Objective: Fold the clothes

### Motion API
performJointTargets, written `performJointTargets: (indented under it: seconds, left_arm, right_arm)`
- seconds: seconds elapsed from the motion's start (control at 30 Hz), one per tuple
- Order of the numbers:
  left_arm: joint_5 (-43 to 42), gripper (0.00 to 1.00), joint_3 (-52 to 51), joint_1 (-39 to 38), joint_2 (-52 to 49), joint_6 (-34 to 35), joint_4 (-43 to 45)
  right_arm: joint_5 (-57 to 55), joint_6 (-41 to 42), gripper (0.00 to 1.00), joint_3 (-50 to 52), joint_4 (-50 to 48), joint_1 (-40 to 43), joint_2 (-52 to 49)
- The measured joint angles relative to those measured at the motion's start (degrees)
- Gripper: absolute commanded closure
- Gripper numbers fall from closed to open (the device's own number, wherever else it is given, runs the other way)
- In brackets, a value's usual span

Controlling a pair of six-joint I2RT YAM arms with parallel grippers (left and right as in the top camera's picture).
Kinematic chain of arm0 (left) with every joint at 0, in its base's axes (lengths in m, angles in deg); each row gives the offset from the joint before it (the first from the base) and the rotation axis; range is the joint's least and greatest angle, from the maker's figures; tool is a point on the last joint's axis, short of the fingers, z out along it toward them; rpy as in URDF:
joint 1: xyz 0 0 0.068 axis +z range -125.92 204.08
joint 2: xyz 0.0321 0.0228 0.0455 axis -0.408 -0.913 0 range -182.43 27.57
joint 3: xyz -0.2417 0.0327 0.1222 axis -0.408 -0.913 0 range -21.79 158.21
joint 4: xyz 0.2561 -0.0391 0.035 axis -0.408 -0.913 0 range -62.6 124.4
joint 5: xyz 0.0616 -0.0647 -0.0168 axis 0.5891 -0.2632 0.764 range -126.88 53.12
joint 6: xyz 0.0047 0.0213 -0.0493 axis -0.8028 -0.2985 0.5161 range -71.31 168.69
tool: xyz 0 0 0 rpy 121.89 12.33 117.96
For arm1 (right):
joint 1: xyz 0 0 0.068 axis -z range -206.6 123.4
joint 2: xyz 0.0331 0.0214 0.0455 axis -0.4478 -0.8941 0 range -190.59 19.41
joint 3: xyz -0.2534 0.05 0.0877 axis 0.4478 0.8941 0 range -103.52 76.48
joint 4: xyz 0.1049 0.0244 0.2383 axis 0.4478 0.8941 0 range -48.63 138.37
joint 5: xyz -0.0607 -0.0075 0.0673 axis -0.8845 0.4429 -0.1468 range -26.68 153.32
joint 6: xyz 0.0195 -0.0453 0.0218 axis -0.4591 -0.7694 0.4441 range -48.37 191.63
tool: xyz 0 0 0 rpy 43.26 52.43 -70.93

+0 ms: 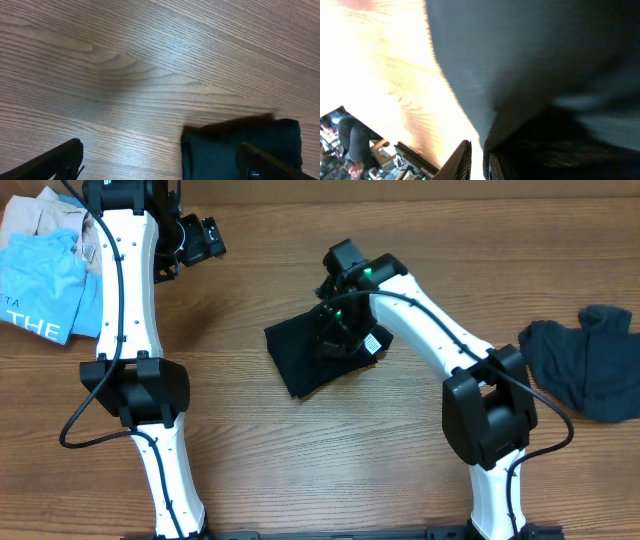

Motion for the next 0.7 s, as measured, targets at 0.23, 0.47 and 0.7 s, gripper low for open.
performJointTargets:
  seconds: [0.23, 0.47, 0.7]
  left_arm:
    - [0.00, 0.00, 0.00, 0.00, 0.00, 0.00, -0.48]
    - [0.00, 0.00, 0.00, 0.00, 0.00, -0.76, -0.50]
    - [0.00, 0.00, 0.00, -0.63, 0.00, -1.29, -0.24]
  right_arm:
    - [-0.07, 1.33, 0.79, 1.29, -3.67, -9.05, 0.02]
    - [-5.86, 1.51, 0.28, 0.42, 2.08, -8.04, 0.02]
    - [-16.63, 1.66, 0.65, -11.08, 7.39, -2.97, 0.68]
